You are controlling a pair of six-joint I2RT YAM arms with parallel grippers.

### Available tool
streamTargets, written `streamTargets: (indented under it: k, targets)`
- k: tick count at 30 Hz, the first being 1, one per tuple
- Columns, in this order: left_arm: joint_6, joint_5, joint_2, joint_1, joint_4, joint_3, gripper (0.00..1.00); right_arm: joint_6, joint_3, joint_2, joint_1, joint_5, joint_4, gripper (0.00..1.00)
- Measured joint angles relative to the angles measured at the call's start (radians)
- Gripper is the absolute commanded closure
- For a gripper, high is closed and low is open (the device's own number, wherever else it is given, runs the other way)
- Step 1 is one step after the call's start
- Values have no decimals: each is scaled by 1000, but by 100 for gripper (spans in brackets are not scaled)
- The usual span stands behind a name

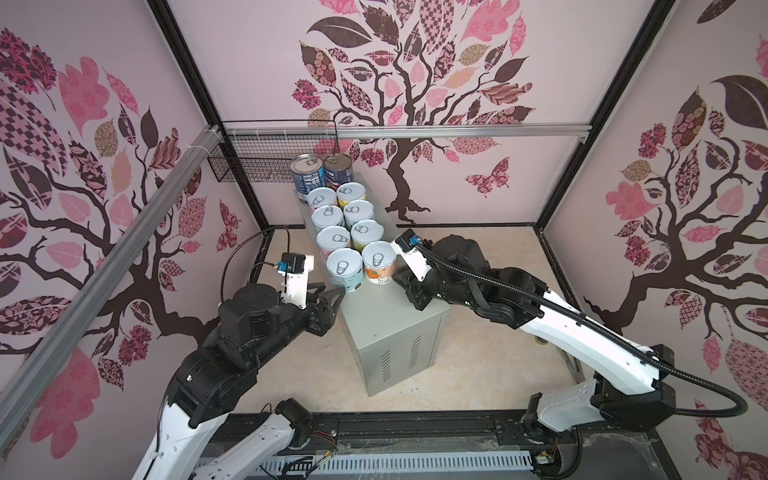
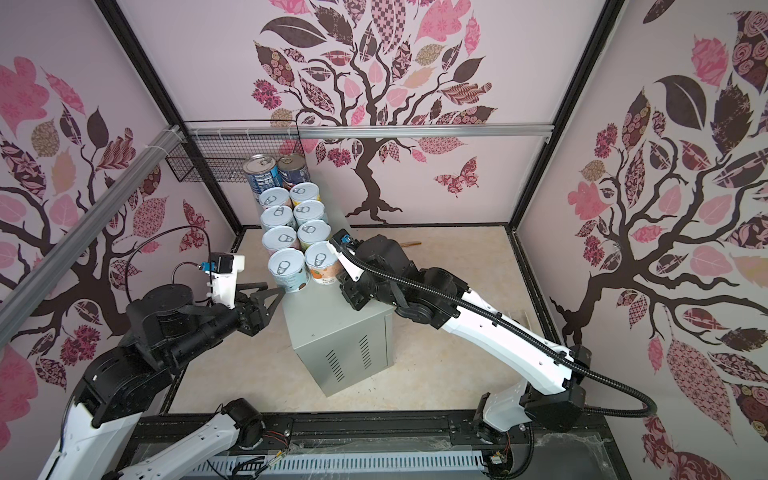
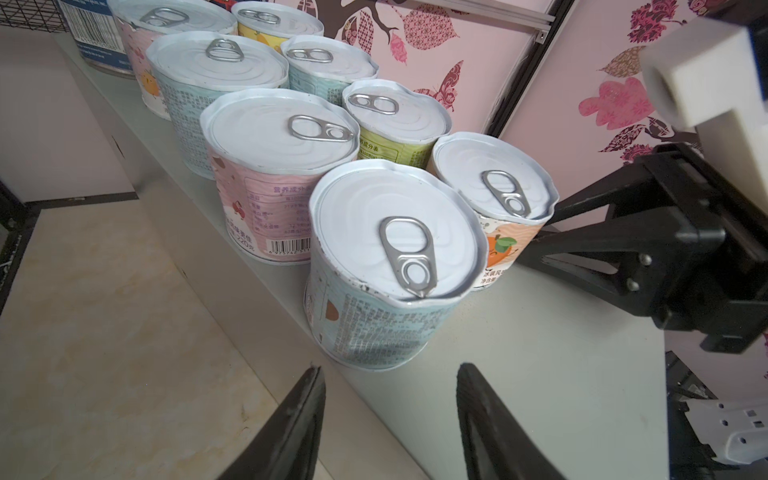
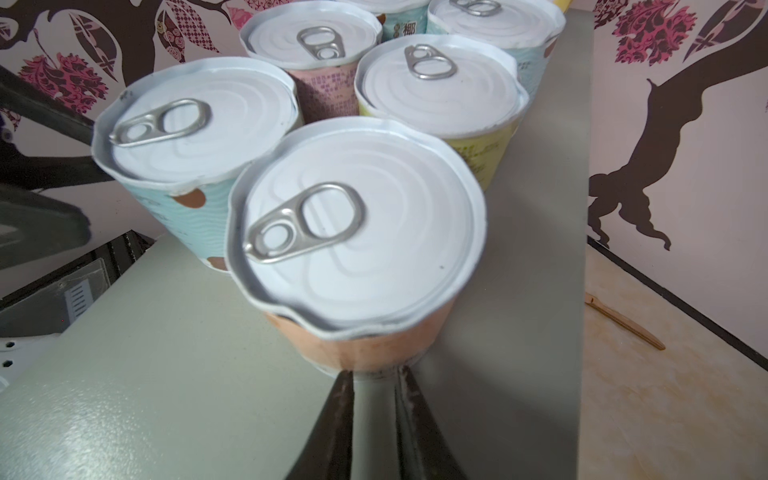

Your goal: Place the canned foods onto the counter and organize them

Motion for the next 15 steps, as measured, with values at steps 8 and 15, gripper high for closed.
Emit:
streamTargets:
  k: [8,15]
  targets:
    - [5,-3,31,0,28,-13,46,2,0,10,-31,-19,9,78]
    - [16,-17,37,0,36,-13,46,2,0,24,-47,-25,20,78]
